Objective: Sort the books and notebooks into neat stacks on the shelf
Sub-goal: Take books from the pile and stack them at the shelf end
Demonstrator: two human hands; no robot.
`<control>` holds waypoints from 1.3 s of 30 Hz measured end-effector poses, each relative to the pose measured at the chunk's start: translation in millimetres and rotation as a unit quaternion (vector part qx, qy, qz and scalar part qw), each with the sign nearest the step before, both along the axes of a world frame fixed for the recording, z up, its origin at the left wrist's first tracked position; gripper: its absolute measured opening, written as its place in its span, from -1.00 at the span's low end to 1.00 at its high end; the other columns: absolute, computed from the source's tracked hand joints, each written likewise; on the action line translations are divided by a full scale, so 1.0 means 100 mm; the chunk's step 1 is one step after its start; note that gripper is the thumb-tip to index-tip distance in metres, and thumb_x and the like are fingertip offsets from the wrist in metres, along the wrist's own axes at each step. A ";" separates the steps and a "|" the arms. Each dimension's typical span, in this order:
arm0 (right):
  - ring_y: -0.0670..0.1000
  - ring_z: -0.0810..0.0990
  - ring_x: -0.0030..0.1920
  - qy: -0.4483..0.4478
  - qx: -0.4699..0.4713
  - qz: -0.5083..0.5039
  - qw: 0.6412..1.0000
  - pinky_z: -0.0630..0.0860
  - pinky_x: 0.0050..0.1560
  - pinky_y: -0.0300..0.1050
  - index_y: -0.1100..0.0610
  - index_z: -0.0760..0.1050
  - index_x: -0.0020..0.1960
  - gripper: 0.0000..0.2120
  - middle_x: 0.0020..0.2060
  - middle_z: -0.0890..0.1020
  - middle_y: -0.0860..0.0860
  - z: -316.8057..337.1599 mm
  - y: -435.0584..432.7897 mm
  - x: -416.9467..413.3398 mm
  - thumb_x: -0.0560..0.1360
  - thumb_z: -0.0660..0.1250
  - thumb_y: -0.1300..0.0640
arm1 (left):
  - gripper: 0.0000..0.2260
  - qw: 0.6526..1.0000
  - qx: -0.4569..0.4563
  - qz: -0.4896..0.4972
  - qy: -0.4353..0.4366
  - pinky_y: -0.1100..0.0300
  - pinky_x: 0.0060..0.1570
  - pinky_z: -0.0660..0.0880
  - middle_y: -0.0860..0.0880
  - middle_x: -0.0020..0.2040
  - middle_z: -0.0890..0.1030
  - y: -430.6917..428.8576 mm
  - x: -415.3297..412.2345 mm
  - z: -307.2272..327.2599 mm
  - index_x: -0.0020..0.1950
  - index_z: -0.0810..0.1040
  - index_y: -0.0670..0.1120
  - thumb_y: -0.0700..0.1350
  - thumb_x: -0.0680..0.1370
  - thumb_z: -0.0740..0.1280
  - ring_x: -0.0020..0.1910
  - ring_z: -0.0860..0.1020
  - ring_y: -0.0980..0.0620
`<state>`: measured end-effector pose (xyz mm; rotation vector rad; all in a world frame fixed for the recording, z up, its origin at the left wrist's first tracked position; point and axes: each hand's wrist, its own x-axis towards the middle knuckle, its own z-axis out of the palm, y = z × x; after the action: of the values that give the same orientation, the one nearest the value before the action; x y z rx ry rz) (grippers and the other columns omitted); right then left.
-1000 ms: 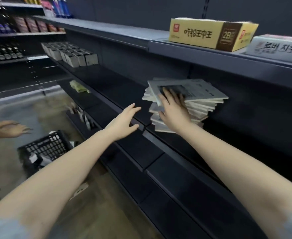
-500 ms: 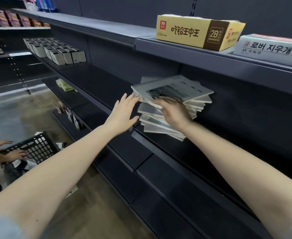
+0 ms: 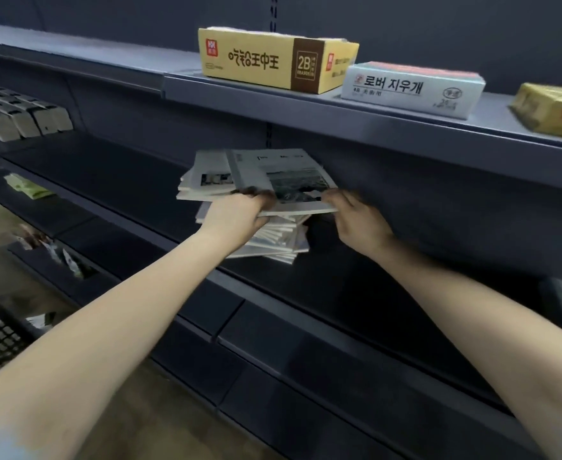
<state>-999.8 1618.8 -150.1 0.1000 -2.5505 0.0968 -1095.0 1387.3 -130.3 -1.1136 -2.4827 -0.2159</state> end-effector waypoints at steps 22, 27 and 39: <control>0.28 0.39 0.35 -0.048 0.060 -0.155 0.985 0.18 0.36 0.01 0.26 0.41 0.35 -0.30 0.27 0.50 0.23 -0.23 0.80 1.74 0.23 0.29 0.60 | -0.35 0.962 0.051 -0.264 -0.046 -0.22 0.32 0.31 -0.20 0.35 0.46 1.30 1.10 -0.49 0.36 0.45 -0.18 -0.58 0.33 0.10 0.37 0.34 -0.31; 0.09 -0.01 0.53 -0.106 -0.006 -0.244 0.964 -0.04 0.49 -0.12 0.13 0.11 0.51 -0.33 0.49 0.20 0.08 -0.28 1.08 2.58 0.46 0.09 0.50 | -0.40 0.934 0.052 -0.345 -0.072 -0.14 0.37 0.28 -0.16 0.37 0.44 1.86 1.65 -0.55 0.38 0.44 -0.16 -0.58 0.41 0.16 0.42 0.29 -0.24; 0.18 0.15 0.47 -0.190 -0.081 -0.422 0.883 0.30 0.36 0.06 0.12 0.24 0.47 -0.34 0.45 0.29 0.09 -0.57 1.18 4.22 0.41 0.10 0.50 | -0.39 0.876 -0.049 -0.463 -0.127 0.11 0.43 0.16 0.04 0.49 0.27 2.70 2.89 -0.80 0.46 0.30 0.12 -0.44 0.55 0.08 0.49 0.16 0.00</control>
<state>-578.1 1737.0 -207.5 -1.1891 -2.7073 -0.0156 -806.4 1656.9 -210.0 -2.3785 -1.9474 -0.5301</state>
